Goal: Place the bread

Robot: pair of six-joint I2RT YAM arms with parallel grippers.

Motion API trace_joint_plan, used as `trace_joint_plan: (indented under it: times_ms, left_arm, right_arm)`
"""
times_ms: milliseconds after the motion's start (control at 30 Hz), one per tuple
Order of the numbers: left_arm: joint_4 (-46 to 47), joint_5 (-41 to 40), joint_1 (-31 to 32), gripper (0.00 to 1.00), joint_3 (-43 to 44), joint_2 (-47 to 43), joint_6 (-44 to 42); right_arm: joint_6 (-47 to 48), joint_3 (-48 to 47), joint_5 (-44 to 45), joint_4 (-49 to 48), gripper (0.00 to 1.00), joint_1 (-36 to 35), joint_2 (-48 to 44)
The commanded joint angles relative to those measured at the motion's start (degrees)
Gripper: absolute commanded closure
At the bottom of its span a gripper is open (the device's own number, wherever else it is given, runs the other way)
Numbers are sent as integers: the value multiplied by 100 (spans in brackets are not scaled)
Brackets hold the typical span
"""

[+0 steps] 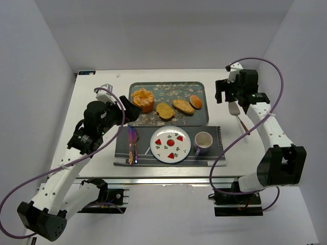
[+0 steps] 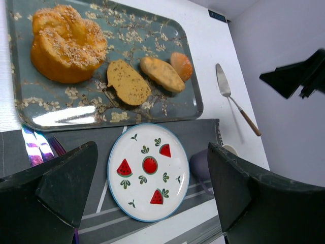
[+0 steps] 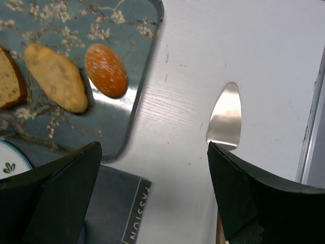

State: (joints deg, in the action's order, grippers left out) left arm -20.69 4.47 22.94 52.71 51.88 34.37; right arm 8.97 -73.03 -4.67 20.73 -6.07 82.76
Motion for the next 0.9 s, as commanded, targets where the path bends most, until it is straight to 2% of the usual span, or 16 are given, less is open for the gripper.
trace_joint_plan:
  times_ms: [0,33,67,100,200,233,333,400,433,500,667,867]
  left_arm:
    - [-128,-262,-26,2,-85,-195,35]
    - [-120,-289,-26,2,-111,-256,26]
    - [-120,-315,-26,2,-129,-283,26]
    - [-102,-333,-26,2,-173,-318,26]
    - [-94,-368,-26,2,-208,-415,26]
    - [-76,-368,-26,2,-261,-424,26]
    - [3,-350,-26,2,-401,-512,61]
    - [56,-368,-26,2,-489,-591,96]
    - [100,-368,-26,2,-603,-635,148]
    - [240,-350,-18,2,-753,-766,193]
    - [337,-306,-26,2,-982,-802,272]
    - [539,-219,-26,2,-1061,-521,263]
  right_arm:
    - [288,341,-415,-86,11,447,-496]
    - [907,569,-900,-69,10,875,-602]
    - [1174,641,-1809,9,11,1062,-682]
    - [1464,711,-2166,123,11,1255,-839]
    - [1722,940,-1987,220,34,1468,-815]
    - [1748,966,-1968,290,47,1572,-771]
    - [1696,1273,-2169,169,62,2038,-683]
    - [1704,1581,-2826,-103,59,2502,-630]
    - [1730,1669,-3029,-157,41,2635,-586]
    - [1713,1609,-2830,-53,24,2768,-341]
    - [2099,950,-2697,949,24,3084,582]
    - [2355,1011,-2812,766,32,3085,1249]
